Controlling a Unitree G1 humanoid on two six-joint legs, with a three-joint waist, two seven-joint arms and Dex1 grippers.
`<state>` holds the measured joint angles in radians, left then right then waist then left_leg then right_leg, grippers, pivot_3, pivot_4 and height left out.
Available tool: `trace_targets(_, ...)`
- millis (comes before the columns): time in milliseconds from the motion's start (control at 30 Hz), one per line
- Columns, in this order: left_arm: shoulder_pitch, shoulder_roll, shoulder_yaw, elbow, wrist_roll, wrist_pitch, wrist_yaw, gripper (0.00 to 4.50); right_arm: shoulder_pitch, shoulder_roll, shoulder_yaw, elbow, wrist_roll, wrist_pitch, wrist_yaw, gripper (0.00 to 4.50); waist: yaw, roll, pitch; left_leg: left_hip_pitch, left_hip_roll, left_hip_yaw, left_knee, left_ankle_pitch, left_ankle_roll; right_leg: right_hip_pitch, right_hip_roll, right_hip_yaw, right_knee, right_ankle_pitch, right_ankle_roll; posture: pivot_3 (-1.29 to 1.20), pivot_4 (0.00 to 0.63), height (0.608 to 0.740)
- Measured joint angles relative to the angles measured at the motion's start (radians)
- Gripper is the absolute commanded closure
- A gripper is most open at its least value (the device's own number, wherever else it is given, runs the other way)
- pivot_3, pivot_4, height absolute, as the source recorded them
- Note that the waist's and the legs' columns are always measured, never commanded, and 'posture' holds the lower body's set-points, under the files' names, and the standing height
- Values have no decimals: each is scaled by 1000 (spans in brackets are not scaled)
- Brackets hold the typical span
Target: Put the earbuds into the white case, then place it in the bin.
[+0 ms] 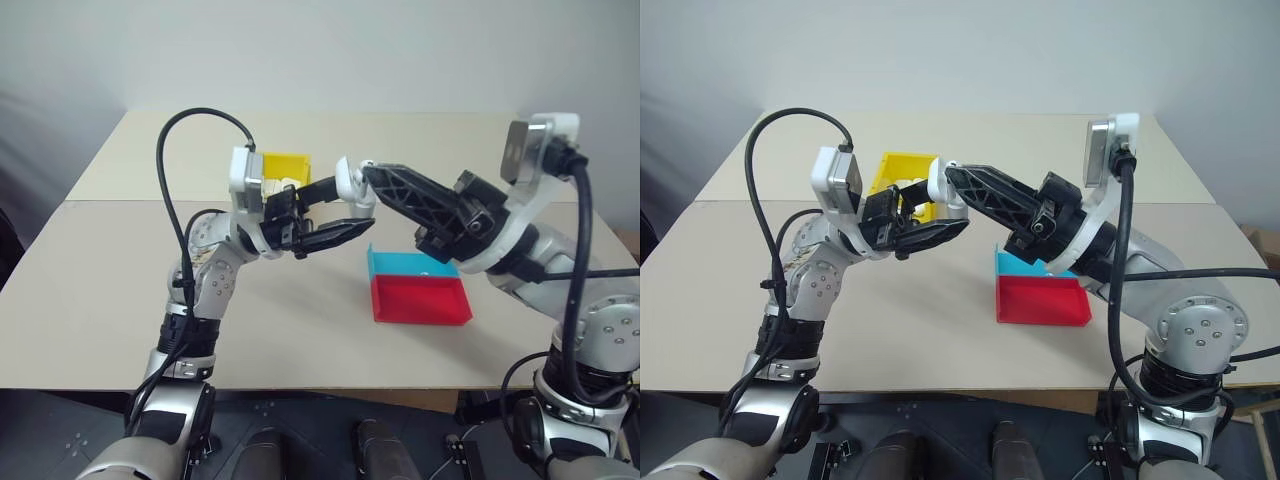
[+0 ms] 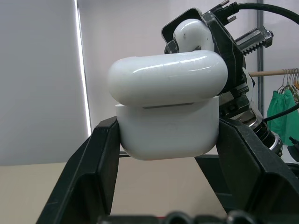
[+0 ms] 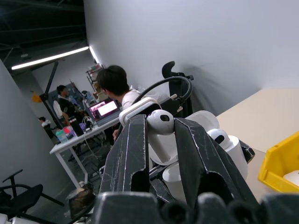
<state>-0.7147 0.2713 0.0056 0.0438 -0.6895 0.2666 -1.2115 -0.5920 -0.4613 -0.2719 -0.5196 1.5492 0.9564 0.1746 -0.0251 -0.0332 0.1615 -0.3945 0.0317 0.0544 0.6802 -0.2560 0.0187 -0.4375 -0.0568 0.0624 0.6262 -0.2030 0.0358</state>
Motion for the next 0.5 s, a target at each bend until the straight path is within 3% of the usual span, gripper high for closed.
trace_targets(267,3,5,0,-8,0,1,2,1707,21,-57,36,7,-12,-34,31,3829,1,0,0,0,0,0,0,0,0,0,0,0,0,0,0,0,150,740)
trace_targets(500,21,17,0,-16,0,2,8,1707,37,-99,63,-33,-12,-51,36,1431,2,0,0,0,0,0,0,0,0,0,0,0,0,0,0,0,150,740)
